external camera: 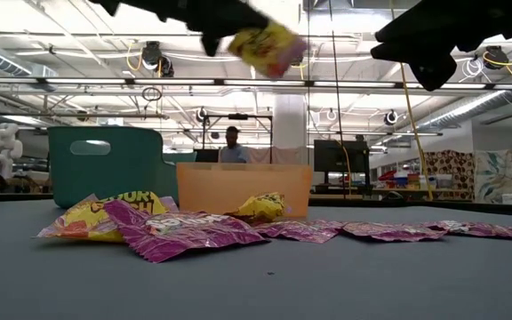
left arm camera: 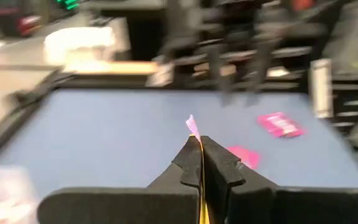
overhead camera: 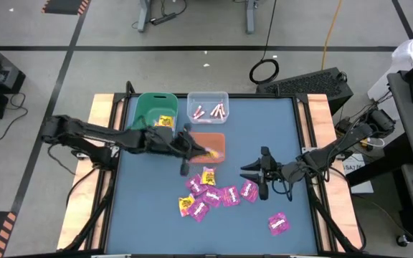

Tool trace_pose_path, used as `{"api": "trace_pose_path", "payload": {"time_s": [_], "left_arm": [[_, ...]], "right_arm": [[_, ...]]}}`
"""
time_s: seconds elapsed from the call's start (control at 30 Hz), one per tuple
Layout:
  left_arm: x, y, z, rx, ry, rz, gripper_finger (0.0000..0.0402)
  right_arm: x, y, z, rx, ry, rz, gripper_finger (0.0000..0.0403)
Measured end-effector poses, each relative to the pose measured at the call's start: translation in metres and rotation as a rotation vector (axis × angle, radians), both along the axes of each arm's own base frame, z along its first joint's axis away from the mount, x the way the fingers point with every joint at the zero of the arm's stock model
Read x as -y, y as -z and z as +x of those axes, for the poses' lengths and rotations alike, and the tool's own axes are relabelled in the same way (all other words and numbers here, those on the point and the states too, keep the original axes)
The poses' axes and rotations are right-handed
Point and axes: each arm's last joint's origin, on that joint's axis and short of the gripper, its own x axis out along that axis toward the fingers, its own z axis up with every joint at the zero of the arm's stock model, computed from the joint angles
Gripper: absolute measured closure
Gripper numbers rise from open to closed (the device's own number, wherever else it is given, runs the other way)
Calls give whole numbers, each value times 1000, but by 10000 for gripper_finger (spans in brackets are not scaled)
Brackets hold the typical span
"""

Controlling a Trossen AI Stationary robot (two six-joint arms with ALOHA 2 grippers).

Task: Sort candy
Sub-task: Put the yellow candy into the green bin

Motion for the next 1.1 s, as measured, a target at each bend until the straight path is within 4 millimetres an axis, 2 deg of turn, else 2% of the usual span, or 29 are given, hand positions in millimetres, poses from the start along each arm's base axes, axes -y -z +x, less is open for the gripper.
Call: {"api": "trace_pose_path", "payload": {"time_s": [0.23, 0.43, 0.6, 0.8, 0.93, 1.1], "left_arm": [[-26, -26, -59, -149, -307, 97, 398], [-43, -31, -108, -273, -576, 186, 399], [-60, -9, -130, -338, -720, 112, 399], [-76, 38, -138, -464, -827, 68, 399], [-79, 62, -144, -507, -869, 27, 390], [-78, 77, -148, -528, -891, -2, 371]], "right_arm": [[0, 1, 0, -11, -6, -3, 282], [0, 1, -1, -15, -7, -11, 282], [0, 1, -1, -16, -8, -12, 282], [0, 1, 0, -11, -4, 0, 282], [-1, 4, 1, -22, 3, 15, 282], [-4, 16, 7, -63, 18, 31, 282]]}}
